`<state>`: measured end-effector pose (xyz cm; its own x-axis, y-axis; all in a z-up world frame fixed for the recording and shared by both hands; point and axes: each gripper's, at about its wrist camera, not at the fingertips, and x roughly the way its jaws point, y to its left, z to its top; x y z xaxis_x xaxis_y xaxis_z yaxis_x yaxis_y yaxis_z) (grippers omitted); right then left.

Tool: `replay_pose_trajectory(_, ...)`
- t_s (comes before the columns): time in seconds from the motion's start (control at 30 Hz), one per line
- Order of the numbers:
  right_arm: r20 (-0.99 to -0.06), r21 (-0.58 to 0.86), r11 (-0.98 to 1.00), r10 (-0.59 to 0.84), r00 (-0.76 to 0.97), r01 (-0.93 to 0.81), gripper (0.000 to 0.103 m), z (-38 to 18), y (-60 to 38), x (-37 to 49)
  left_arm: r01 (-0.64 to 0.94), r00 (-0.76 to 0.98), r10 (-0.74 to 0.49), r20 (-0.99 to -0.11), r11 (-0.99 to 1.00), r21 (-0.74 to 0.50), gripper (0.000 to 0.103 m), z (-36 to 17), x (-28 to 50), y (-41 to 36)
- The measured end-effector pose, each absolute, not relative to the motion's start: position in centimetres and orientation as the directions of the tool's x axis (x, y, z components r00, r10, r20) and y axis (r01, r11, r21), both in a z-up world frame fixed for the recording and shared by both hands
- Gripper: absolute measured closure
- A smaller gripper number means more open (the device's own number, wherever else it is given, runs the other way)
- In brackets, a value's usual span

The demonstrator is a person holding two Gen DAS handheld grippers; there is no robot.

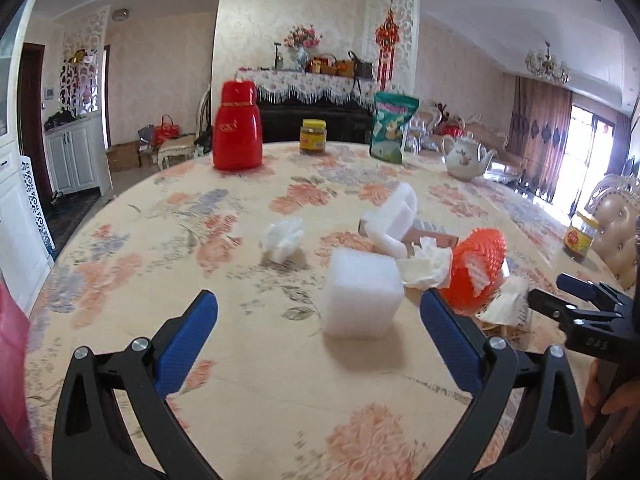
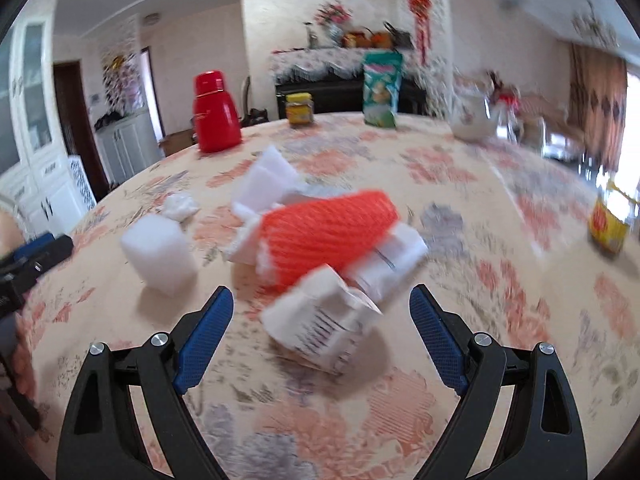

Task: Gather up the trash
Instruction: 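Move both open tools back over the table, then grasp the white paper bag with the right tool while the left tool grasps a white foam block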

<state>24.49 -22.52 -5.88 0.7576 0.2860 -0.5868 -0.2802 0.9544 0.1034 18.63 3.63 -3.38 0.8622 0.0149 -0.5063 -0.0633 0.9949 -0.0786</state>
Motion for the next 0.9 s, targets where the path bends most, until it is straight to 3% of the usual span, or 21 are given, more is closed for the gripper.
replay_pose_trajectory(0.4, -0.689, 0.102, 0.953, 0.275, 0.67, -0.286, 0.018, -8.0, -21.8, 26.5, -0.069, 0.799, 0.042, -0.6, 0.997, -0.021, 0.005, -5.6, 24.0, 0.3)
replay_pose_trajectory(0.67, -0.731, 0.055, 0.952, 0.243, 0.638, -0.3, 0.018, -8.6, -20.5, 27.3, -0.068, 0.742, 0.009, -0.67, 0.996, -0.062, 0.007, -7.1, 26.9, 0.2)
replay_pose_trajectory(0.73, -0.732, 0.017, 0.952, 0.221, 0.645, -0.307, 0.022, -8.6, -19.9, 27.0, -0.064, 0.738, 0.002, -0.674, 0.996, -0.068, 0.012, -7.2, 27.3, 0.3)
replay_pose_trajectory(0.8, -0.73, -0.002, 0.951, 0.209, 0.651, -0.308, 0.028, -8.5, -19.6, 26.8, -0.061, 0.731, -0.005, -0.682, 0.996, -0.071, 0.023, -7.3, 27.7, 0.2)
replay_pose_trajectory(0.83, -0.726, -0.008, 0.952, 0.205, 0.656, -0.306, 0.031, -8.4, -19.6, 26.7, -0.051, 0.72, -0.018, -0.693, 0.996, -0.078, 0.035, -7.5, 28.1, 0.3)
replay_pose_trajectory(0.9, -0.699, -0.002, 0.953, 0.216, 0.681, -0.304, 0.042, -8.0, -19.9, 26.2, -0.06, 0.713, -0.002, -0.701, 0.996, -0.064, 0.041, -7.6, 28.2, 0.2)
